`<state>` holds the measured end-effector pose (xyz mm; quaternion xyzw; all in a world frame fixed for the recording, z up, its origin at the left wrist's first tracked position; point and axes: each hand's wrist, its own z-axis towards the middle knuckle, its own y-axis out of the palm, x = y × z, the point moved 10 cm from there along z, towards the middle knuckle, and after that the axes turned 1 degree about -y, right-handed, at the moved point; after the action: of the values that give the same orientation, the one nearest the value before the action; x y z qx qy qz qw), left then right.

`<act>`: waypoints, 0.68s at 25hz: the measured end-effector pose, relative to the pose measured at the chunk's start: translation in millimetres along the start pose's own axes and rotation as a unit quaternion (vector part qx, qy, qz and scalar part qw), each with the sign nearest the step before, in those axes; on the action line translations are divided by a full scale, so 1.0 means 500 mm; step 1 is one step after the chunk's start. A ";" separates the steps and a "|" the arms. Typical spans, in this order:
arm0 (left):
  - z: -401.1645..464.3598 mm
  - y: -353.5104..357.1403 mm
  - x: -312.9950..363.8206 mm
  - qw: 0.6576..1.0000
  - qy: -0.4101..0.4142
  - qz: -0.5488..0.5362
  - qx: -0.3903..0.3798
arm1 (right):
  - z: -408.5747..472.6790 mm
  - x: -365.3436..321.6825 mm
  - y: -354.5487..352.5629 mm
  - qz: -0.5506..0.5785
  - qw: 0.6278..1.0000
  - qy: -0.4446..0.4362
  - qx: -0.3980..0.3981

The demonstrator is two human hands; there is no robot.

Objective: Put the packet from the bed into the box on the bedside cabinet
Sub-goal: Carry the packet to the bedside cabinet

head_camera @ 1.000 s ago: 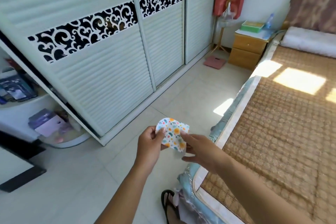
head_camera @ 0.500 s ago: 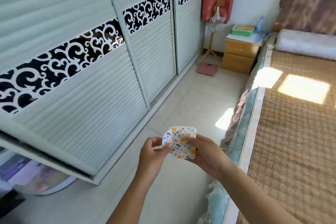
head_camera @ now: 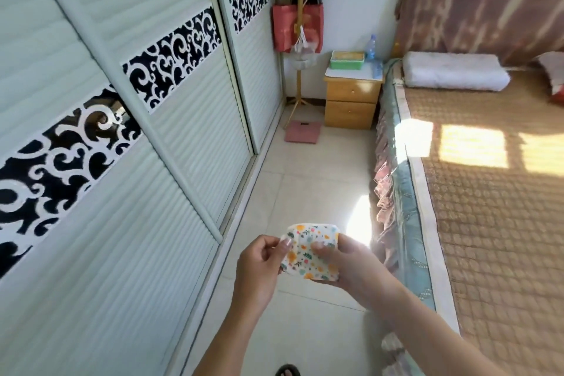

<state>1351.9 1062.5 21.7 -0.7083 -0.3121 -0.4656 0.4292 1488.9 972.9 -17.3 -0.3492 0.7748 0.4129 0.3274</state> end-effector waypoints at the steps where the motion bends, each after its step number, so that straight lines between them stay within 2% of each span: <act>1: 0.056 -0.008 0.008 1.000 0.006 0.005 -0.015 | 0.041 -0.024 0.008 -0.004 1.000 -0.014 0.024; 4: 0.186 0.014 0.047 0.997 0.019 0.011 -0.071 | 0.138 -0.087 0.002 0.003 0.996 -0.026 0.080; 8: 0.339 0.079 0.087 0.990 0.027 0.017 -0.139 | 0.255 -0.168 -0.032 0.008 0.994 -0.034 0.102; 12: 0.550 0.152 0.142 0.988 0.035 0.028 -0.147 | 0.411 -0.283 -0.126 0.001 0.990 -0.043 0.135; 17: 0.807 0.274 0.216 0.987 0.005 0.017 -0.160 | 0.615 -0.440 -0.262 -0.005 0.989 -0.031 0.147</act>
<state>1665.6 1369.8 -1.7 -0.7707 -0.2192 -0.5057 0.3197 1781.7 1245.3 -33.0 -0.2886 0.8148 0.3033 0.4009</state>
